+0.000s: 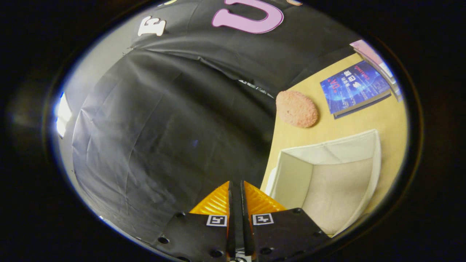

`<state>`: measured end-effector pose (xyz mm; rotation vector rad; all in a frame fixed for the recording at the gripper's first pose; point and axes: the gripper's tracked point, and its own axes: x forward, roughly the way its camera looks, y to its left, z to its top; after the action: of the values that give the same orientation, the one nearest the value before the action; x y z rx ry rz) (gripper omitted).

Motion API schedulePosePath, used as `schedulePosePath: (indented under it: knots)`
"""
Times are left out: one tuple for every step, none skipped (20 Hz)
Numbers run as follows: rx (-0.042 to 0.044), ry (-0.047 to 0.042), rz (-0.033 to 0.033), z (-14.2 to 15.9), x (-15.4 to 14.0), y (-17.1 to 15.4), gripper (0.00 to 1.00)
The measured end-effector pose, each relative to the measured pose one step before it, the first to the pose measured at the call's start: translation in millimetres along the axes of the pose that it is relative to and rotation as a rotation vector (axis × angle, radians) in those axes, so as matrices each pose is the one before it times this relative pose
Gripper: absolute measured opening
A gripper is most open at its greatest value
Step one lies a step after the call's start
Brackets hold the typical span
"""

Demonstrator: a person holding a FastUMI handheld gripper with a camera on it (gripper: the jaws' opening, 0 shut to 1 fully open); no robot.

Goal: Open the storage box then place both shoes into the box .Put the left shoe in first, then the right shoe, with the right side of both shoes facing outward in a uniform manner.

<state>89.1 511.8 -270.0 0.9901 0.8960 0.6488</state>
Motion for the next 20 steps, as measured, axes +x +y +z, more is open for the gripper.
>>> schedulePosePath:
  knots:
    - [-0.00305, -0.00450, -0.00450, 4.32, -7.78, -5.77, 0.11]
    - [-0.00040, -0.00586, -0.00816, 2.97, -8.75, -7.78, 0.11]
    - [0.00071, -0.00494, -0.00760, 4.34, -8.57, -7.11, 0.11]
    - [-0.00006, -0.00416, -0.00869, 2.98, -8.76, -6.05, 0.11]
    - [-0.00317, -0.00523, -0.00730, 4.59, -9.83, -6.66, 0.11]
    - [-0.00819, -0.00411, -0.01012, 3.43, -11.25, -8.04, 0.11]
    - [-0.01399, -0.00653, -0.01557, 4.23, -10.50, -9.77, 0.11]
    - [-0.01712, -0.00674, -0.01672, 2.23, -9.49, -10.71, 0.11]
    - [-0.01626, -0.00300, -0.01988, 2.17, -9.86, -11.38, 0.11]
    - [-0.01531, 0.00059, -0.01962, -1.85, -11.23, -10.13, 0.11]
    - [-0.01634, 0.00308, -0.02525, -1.42, -9.94, -13.36, 0.11]
    - [-0.01692, 0.00427, -0.02523, -4.73, -9.54, -12.67, 0.11]
    - [-0.01422, 0.00465, -0.02337, -4.39, -8.85, -13.80, 0.11]
    - [-0.00686, 0.00366, -0.02063, -6.27, -8.47, -12.16, 0.11]
    - [0.00042, 0.00328, -0.02401, -5.00, -6.87, -13.04, 0.12]
    - [0.00335, 0.00426, -0.02623, -6.30, -6.34, -13.77, 0.12]
    - [0.00277, 0.00286, -0.02495, -5.99, -7.05, -13.99, 0.12]
    - [0.00156, 0.00272, -0.02740, -7.51, -7.12, -12.47, 0.12]
    - [0.00100, 0.00471, -0.02397, -7.43, -4.20, -14.23, 0.11]
    - [0.00198, 0.00784, -0.02200, -8.41, -4.75, -9.38, 0.11]
